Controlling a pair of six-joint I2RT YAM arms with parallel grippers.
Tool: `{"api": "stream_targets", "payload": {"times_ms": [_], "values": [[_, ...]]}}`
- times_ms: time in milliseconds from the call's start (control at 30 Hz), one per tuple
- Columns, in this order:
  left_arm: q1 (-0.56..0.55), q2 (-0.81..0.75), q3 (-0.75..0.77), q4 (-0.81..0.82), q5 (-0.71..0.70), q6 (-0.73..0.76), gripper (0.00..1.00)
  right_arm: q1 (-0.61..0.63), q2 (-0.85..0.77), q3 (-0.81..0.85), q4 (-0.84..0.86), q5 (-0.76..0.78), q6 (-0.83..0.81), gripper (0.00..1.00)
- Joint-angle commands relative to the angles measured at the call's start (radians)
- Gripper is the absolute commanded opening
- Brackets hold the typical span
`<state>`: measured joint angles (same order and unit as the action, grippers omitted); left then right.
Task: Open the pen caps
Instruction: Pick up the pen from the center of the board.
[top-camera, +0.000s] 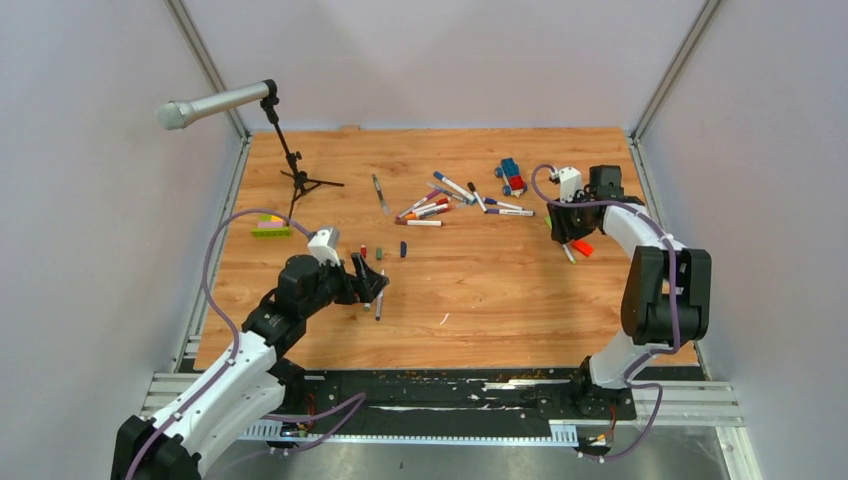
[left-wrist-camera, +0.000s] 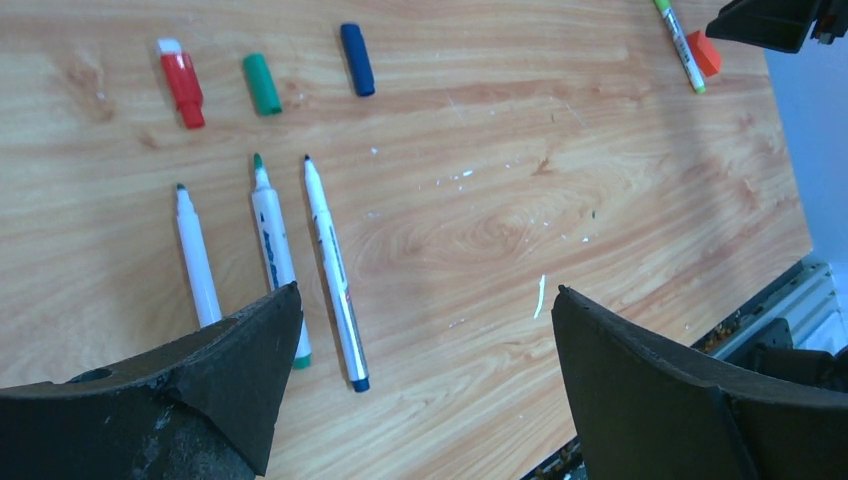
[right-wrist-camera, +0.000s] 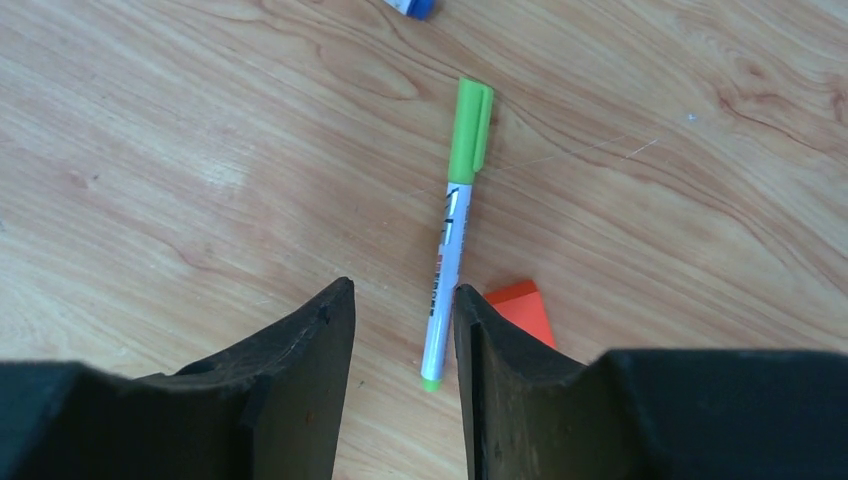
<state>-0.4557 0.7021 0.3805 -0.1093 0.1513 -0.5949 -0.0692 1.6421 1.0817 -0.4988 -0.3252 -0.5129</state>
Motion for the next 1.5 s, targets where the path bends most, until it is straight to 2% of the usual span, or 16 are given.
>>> {"api": "stream_targets", "payload": {"times_ms": [0,767,1033,1200,1467], "values": [[0.005,-0.028,-0.041,0.076,0.037,-0.076,1.0,-0.011,0.047,0.057,-0.009,0.05,-0.017,0.41],[0.005,-0.081,-0.073,0.059,0.027,-0.112,1.0,-0.016,0.218,0.153,-0.065,0.055,-0.006,0.25],[0.005,-0.102,-0.081,0.08,0.036,-0.143,1.0,-0.017,0.249,0.149,-0.083,0.051,-0.014,0.13],[0.005,-0.107,-0.088,0.105,0.058,-0.179,1.0,-0.017,0.255,0.149,-0.105,0.031,-0.017,0.0],[0.005,-0.123,-0.177,0.361,0.113,-0.336,1.0,-0.017,0.118,0.099,-0.117,-0.182,0.031,0.0]]}}
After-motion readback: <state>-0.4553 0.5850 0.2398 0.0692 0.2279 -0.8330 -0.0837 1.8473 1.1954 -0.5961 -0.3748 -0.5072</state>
